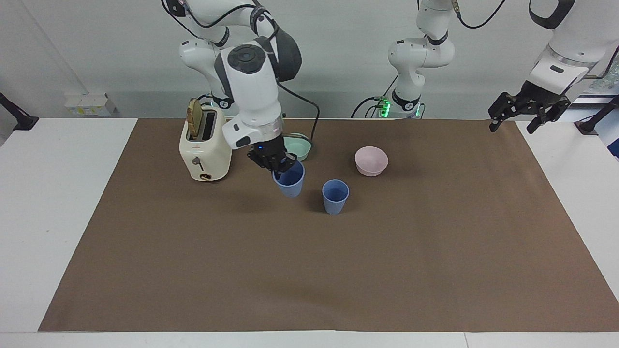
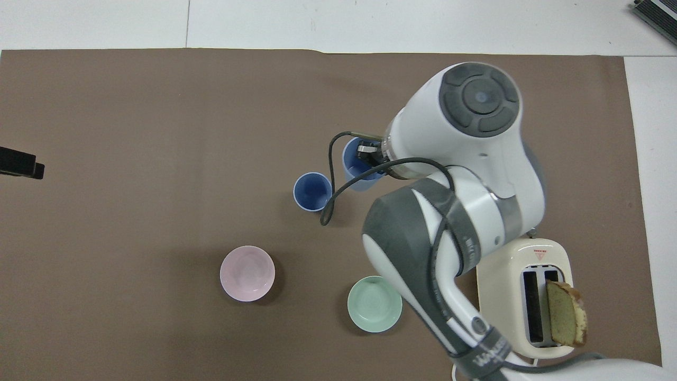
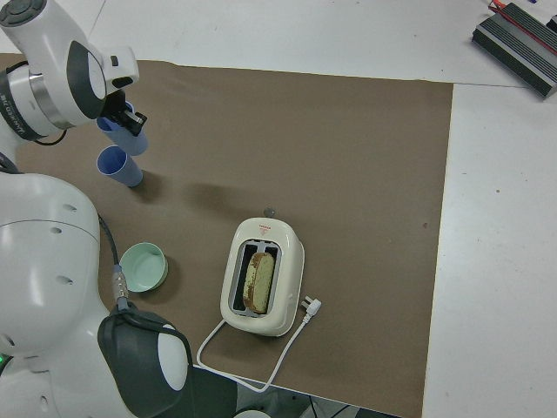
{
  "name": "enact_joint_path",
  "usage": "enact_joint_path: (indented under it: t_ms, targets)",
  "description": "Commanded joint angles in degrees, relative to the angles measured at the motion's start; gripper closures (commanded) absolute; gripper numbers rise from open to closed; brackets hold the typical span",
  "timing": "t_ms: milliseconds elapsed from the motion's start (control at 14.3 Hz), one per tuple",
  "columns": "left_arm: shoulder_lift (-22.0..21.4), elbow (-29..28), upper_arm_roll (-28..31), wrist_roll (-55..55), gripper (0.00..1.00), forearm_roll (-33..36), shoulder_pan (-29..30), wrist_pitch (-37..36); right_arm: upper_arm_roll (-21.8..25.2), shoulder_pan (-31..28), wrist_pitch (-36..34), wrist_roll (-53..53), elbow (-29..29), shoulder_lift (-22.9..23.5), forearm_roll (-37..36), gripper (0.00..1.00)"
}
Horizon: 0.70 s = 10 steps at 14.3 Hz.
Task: Stack blue cups with both arms
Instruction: 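Lower the held cup into the placed blue cup with the right gripper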
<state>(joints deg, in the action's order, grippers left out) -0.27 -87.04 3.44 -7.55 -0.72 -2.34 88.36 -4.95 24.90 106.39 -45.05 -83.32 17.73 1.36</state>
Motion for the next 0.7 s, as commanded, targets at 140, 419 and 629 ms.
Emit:
enact_joint_path:
  t_ms: [140,419,629]
  targets:
    - [-1.14,-0.94,-0.71,-0.54,0.0,0.63,0.67,-0.2,0.38,5.42,-0.13,-6.01,7.47,6.79,-2.93,1.0]
    - [-1.14,-0.94,-0.71,-0.45,0.0,0.63,0.76,-0.2,0.03,5.33,2.4,-6.1,5.81,7.76,-3.47,1.0]
    - [-1.14,-0.94,-0.71,-0.45,0.0,0.63,0.76,-0.2,-0.06,5.42,3.65,-6.19,5.72,8.02,-2.94,1.0]
